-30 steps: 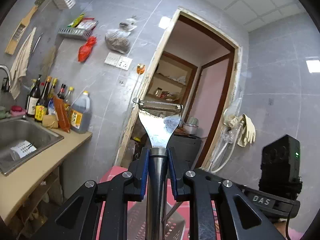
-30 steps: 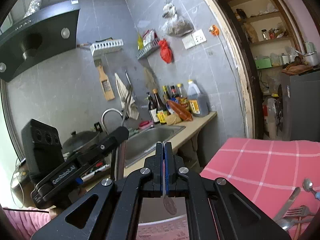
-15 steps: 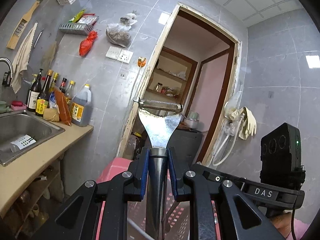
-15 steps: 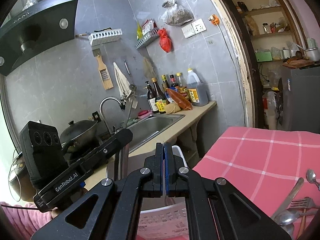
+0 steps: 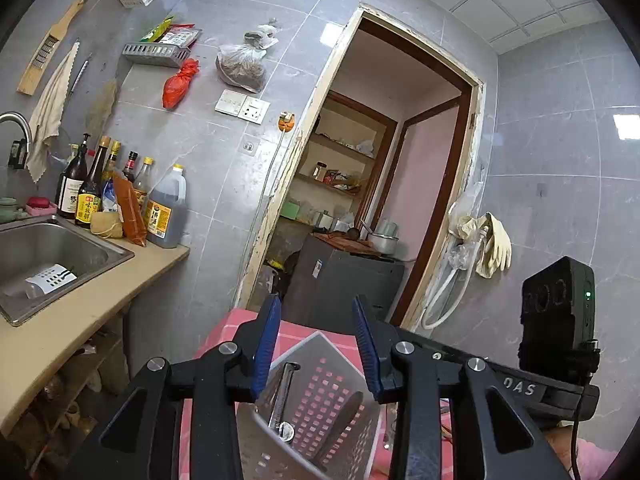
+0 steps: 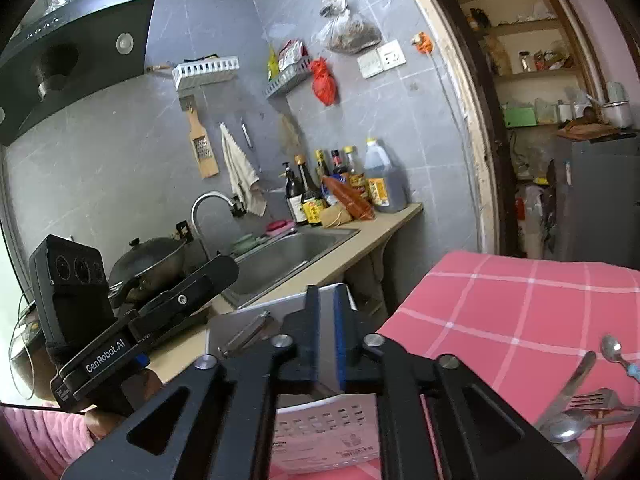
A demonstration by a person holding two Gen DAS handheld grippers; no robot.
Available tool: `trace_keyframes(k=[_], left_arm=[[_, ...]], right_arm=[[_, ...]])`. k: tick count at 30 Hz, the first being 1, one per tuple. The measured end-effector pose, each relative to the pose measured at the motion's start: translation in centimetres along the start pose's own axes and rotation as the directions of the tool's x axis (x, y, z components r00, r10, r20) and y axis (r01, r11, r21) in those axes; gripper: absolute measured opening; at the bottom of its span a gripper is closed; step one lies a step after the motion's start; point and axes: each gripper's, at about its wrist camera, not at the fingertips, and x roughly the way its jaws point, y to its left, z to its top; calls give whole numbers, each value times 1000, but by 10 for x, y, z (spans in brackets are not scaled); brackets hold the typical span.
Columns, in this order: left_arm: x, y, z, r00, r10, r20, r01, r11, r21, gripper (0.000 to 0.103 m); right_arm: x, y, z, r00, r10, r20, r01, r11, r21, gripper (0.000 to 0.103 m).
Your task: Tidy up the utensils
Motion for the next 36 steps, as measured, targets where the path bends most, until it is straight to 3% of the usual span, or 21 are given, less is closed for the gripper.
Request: trace_keyframes(k=[4,12,17,22,27,36], left_arm=[[-3,-7,3,1000,10,-6,-10,1000,12,48],[-16,-38,-2,999,37,0,-37,998,55,95],[-23,-61,-13,1000,27,-13,-26,998,60,103],[-23,-85,-27,997,-10,-78,16,997,77,103],[-19,-108,-42,982,-65,-178,80,994,76,103],[-9,-132,-64,954,-68,-292,92,993,70,103]], right_arm=[[-21,-2,4,997,-40,59,41,999,0,35],[-92,-11,4,960,-195,202,203,979,-17,77],[-139,-22,-1,923,-295,247,305,952,-2,98],[-179,-33,-14,890,-371,263,385,923,2,101],[-205,-37,-25,871,-416,263,436,900,-19,102],[-233,-55,-40,858,-462,226,478,878,-19,102]])
